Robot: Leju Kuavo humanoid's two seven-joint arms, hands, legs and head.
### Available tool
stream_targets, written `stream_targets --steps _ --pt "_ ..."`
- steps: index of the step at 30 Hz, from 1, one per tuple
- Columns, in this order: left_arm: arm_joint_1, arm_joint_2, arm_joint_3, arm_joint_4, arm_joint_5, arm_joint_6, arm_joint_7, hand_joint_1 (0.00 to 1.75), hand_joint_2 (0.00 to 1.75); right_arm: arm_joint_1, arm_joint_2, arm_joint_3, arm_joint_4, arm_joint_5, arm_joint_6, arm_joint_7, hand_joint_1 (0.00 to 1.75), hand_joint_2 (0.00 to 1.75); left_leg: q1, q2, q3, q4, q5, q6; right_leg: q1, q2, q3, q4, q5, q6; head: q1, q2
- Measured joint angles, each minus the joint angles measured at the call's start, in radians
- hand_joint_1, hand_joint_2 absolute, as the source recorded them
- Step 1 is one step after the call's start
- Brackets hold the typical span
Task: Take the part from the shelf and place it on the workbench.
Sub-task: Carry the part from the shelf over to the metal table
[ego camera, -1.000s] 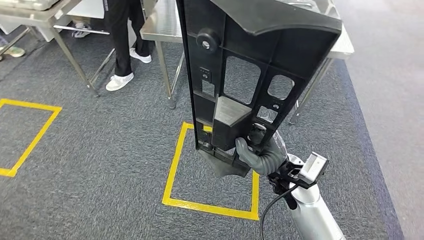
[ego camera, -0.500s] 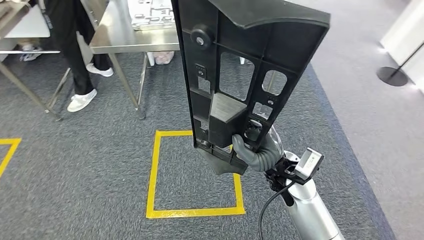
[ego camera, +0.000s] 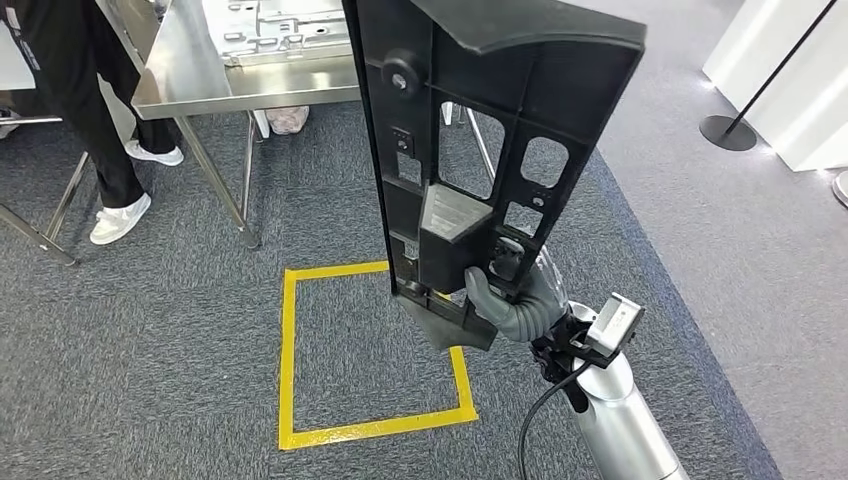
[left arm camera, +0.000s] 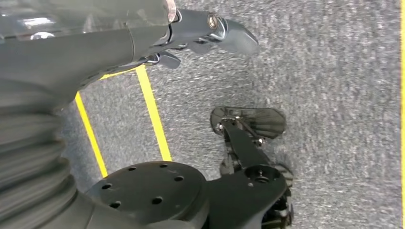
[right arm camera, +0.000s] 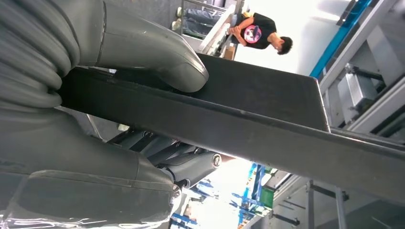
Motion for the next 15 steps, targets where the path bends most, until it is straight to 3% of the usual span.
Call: stream_targets --steps 2,5,8,11,12,13,15 --pt "-0.001 0.0 -0.002 0.0 0.0 -0.001 0.0 0.0 1.75 -0.002 0.0 -0.001 0.0 0.002 0.0 0.001 1.75 1.75 -0.003 0.002 0.003 -0.001 -0.005 -0.011 0.007 -0.005 0.029 -0.058 0.006 -0.011 -0.001 0.0" --pt "-0.002 0.001 -0.004 0.0 -0.001 0.0 0.001 0.0 1.75 -0.005 0.001 -0.003 -0.001 0.005 -0.001 0.002 1.75 1.75 -0.002 0.005 0.005 0.002 -0.015 -0.029 0.007 0.002 0.035 -0.065 0.003 -0.029 -0.001 0.0" --pt "-0.003 0.003 -0.006 0.0 -0.001 -0.001 0.001 0.0 1.75 -0.01 0.004 -0.002 -0.001 0.007 -0.001 0.003 1.75 1.75 0.001 0.003 -0.033 0.089 -0.062 -0.039 0.004 0.003 0.048 -0.074 0.0 -0.044 -0.005 0.0" --pt "-0.003 0.003 -0.006 0.0 -0.001 -0.001 0.001 0.0 1.75 -0.012 0.005 -0.002 0.0 0.007 -0.001 0.003 1.75 1.75 0.001 0.003 -0.054 0.131 -0.082 -0.04 0.004 0.003 0.049 -0.074 -0.002 -0.047 -0.006 0.0" --pt "-0.003 0.003 -0.006 0.0 -0.001 -0.001 0.002 0.0 1.75 -0.011 0.006 -0.002 0.0 0.007 0.0 0.003 1.75 1.75 0.001 0.003 -0.076 0.171 -0.095 -0.041 0.006 0.004 0.051 -0.073 -0.003 -0.048 -0.006 0.0" --pt "-0.001 0.003 -0.005 0.0 0.0 0.0 0.003 0.0 1.75 -0.011 0.007 -0.002 0.003 0.007 0.0 0.003 1.75 1.75 0.001 0.003 -0.097 0.19 -0.082 -0.041 0.008 0.007 0.058 -0.072 -0.01 -0.049 -0.006 0.0" --pt "0.001 0.003 -0.005 0.001 0.001 0.0 0.006 0.0 1.75 -0.01 0.01 -0.002 0.008 0.008 0.002 0.003 1.75 1.75 0.001 0.002 -0.109 0.16 -0.02 -0.036 0.011 0.014 0.078 -0.07 -0.027 -0.048 -0.006 0.0"
